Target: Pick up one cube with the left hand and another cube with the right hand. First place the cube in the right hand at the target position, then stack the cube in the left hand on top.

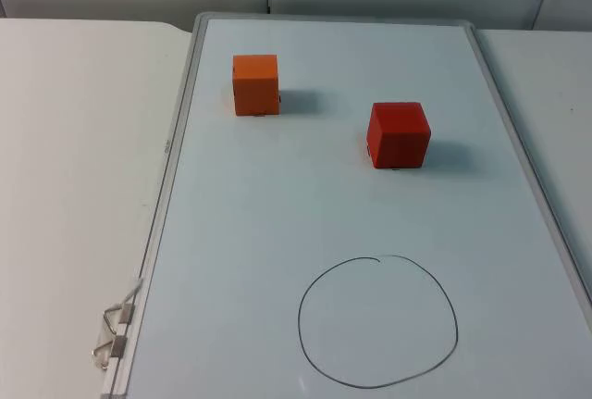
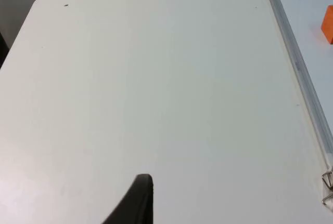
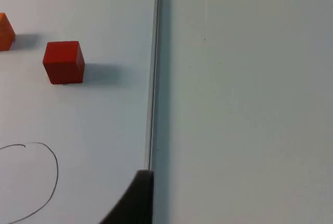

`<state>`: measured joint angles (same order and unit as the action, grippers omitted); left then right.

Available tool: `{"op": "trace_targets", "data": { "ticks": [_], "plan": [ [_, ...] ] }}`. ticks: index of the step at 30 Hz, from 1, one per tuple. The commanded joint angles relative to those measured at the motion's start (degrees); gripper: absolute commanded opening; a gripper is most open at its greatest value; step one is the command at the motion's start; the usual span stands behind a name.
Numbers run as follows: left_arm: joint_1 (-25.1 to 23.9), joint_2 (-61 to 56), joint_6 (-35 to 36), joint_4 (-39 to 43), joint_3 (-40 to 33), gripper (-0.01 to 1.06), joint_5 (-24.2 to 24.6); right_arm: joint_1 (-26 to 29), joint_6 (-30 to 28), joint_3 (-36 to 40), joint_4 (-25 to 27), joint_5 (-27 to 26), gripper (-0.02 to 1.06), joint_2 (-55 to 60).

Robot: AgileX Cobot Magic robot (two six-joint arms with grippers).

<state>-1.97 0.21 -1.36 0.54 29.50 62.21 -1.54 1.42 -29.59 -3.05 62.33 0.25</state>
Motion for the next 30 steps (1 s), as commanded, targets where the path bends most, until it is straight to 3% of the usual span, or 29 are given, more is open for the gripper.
{"op": "trace_targets", "data": {
  "ticks": [1,8,20,24,26,30],
  "plan": [
    [-0.2,-0.2,0.3,-0.1,-0.1,1.05,-0.5,0.4,0.0,0.1,0.5,-0.3,1.04,0.2],
    [-0.2,-0.2,0.3,-0.1,-0.1,1.05,-0.5,0.4,-3.5,-2.4,4.5,-1.9,1.04,9.1],
    [-0.2,-0.2,0.3,-0.1,-0.1,1.05,-0.5,0.4,-12.8,-11.2,15.6,-13.3,1.03,34.8],
    [-0.2,-0.2,0.3,-0.1,-0.1,1.05,-0.5,0.4,-15.8,-17.8,18.4,-18.8,1.03,48.0],
    [-0.2,-0.2,0.3,-0.1,-0.1,1.05,-0.5,0.4,-15.7,-18.8,18.4,-19.2,1.03,49.7],
    [-0.2,-0.2,0.3,-0.1,-0.1,1.05,-0.5,0.3,-15.8,-29.0,19.6,-20.1,1.03,63.9]
  ]
}}
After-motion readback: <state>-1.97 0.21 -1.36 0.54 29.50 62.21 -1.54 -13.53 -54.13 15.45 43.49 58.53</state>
